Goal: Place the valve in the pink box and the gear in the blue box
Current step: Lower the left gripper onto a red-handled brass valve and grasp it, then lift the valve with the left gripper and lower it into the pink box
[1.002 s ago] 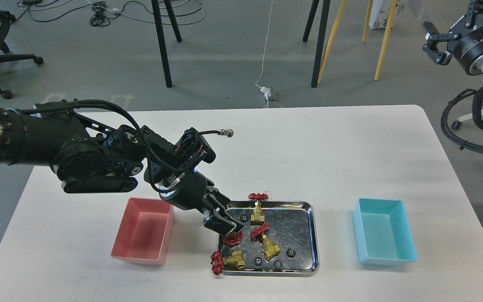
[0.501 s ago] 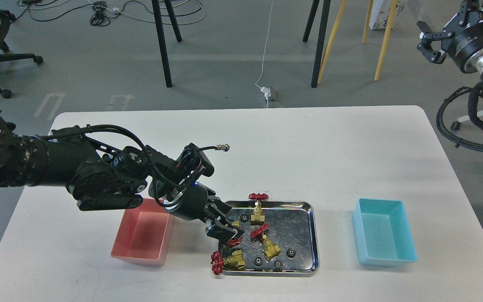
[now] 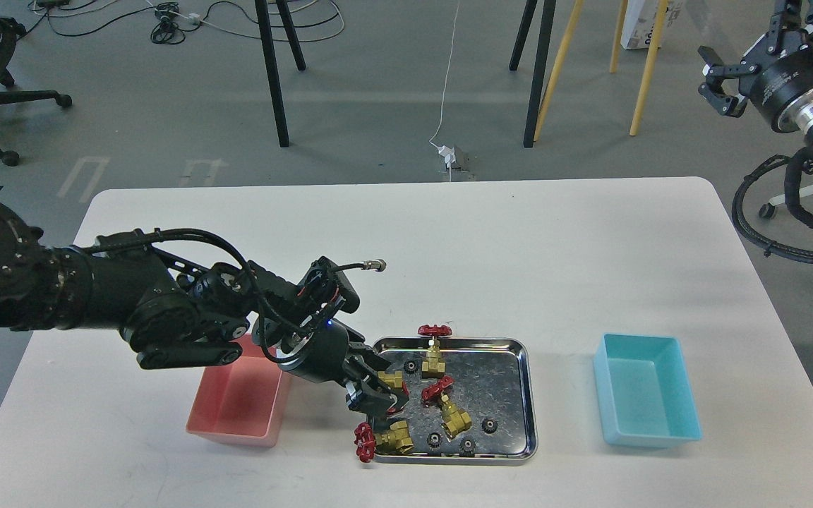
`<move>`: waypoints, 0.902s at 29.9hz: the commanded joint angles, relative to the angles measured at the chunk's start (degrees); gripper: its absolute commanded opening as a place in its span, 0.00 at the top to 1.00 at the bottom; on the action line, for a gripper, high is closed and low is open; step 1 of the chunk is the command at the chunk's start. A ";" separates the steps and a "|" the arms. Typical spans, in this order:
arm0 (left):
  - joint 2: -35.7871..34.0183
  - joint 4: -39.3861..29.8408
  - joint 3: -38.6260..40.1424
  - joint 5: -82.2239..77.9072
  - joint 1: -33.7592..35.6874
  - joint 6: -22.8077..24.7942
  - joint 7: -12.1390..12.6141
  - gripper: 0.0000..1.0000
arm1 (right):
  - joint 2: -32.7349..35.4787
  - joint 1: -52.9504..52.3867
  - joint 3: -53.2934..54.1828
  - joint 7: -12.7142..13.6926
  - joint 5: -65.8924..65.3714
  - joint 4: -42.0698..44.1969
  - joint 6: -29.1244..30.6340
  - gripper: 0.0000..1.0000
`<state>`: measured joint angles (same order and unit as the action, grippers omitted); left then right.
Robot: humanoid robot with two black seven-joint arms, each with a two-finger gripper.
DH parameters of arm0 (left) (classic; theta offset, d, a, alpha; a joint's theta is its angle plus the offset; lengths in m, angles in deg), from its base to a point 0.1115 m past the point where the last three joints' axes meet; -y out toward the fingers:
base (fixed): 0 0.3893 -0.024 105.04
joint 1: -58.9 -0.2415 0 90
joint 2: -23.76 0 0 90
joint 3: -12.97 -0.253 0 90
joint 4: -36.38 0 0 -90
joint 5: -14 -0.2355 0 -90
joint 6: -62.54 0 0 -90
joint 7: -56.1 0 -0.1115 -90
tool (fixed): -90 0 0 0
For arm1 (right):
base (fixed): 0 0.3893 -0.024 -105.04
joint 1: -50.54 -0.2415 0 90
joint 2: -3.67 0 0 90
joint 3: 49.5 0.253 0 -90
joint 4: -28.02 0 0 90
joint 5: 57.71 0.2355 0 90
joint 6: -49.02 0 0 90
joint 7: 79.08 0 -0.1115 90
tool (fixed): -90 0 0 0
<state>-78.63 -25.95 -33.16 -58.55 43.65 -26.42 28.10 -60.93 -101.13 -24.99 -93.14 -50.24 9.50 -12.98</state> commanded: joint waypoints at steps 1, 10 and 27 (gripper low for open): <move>0.18 0.54 -0.01 -0.14 -0.48 -1.21 -0.01 0.40 | 0.00 0.06 0.09 -0.01 0.00 -0.02 0.00 0.01; -0.17 0.54 -0.18 -3.30 -0.57 -3.58 -0.01 0.62 | 0.00 0.50 0.53 -0.01 0.00 -0.02 0.00 0.01; -2.19 0.10 0.25 -3.39 -0.22 -7.01 -0.01 0.81 | 0.27 0.85 0.88 -0.09 0.09 0.07 0.00 0.01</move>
<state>-79.89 -25.57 -33.17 -61.86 43.09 -32.91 28.10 -60.68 -100.28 -24.10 -93.23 -50.16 9.53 -12.98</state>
